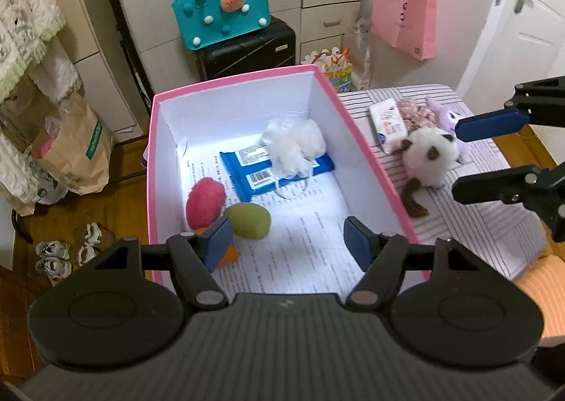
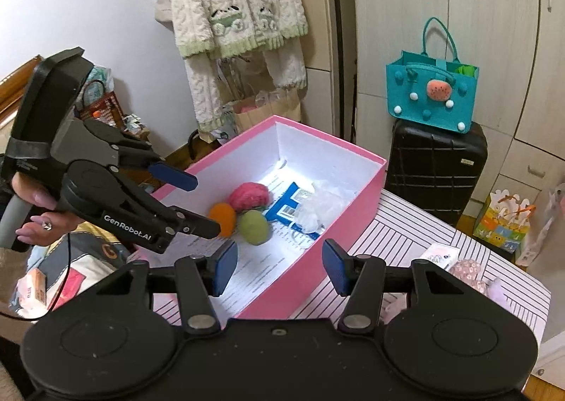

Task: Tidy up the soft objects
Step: 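Move both open tools back toward the white panda plush on the table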

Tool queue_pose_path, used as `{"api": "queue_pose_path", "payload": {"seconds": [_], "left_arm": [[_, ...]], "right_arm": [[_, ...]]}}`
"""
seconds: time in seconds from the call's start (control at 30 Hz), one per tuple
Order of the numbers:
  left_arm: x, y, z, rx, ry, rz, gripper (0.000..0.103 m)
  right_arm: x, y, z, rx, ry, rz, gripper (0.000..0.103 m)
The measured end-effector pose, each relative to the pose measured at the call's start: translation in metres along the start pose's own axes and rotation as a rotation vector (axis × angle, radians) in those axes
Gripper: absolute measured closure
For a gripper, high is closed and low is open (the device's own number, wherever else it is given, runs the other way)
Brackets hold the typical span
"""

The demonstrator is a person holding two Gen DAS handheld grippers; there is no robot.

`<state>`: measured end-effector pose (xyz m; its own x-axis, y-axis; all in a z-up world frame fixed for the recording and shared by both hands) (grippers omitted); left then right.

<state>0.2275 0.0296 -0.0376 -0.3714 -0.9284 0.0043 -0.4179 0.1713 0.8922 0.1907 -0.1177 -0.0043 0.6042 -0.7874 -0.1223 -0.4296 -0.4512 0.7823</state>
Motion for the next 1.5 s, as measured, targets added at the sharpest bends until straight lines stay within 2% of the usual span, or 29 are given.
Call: {"api": "queue_pose_path", "payload": {"seconds": [0.4, 0.63, 0.83, 1.0, 1.23, 1.4, 1.5], "left_arm": [[0.045, 0.048, 0.021, 0.047, -0.092, 0.022, 0.029], [0.078, 0.059, 0.032, 0.087, -0.152, 0.063, 0.028], [0.108, 0.063, 0.034, 0.158, -0.185, 0.109, 0.028], [0.131, 0.054, 0.032, 0.206, -0.187, 0.147, 0.028], [0.161, 0.025, 0.02, 0.224, -0.171, 0.169, 0.028], [0.185, -0.002, 0.007, 0.214, -0.174, 0.173, 0.028], [0.189, -0.015, -0.004, 0.225, -0.141, 0.172, 0.028]], "right_arm": [[-0.003, 0.05, 0.039, 0.042, -0.011, 0.018, 0.043], [0.01, 0.069, 0.072, 0.031, -0.042, 0.068, 0.043], [0.024, 0.081, 0.102, 0.034, -0.063, 0.111, 0.041], [0.037, 0.081, 0.123, 0.036, -0.081, 0.113, 0.041], [0.055, 0.066, 0.143, 0.07, -0.079, 0.104, 0.038], [0.073, 0.046, 0.147, 0.116, -0.087, 0.175, 0.038], [0.079, 0.039, 0.146, 0.145, -0.073, 0.197, 0.038]]}}
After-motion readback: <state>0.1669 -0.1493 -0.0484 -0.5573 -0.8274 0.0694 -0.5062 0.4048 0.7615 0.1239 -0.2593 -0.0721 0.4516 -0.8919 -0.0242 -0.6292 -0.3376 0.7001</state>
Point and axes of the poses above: each gripper's, at about its wrist camera, not at the fingertips, and y roughly against the way its jaws point, x to its right, z to its underside, the point moved 7 cm from there along -y, roughly the way its jaws point, and after that the axes turned 9 degrees about -x, right-handed, at the moved point
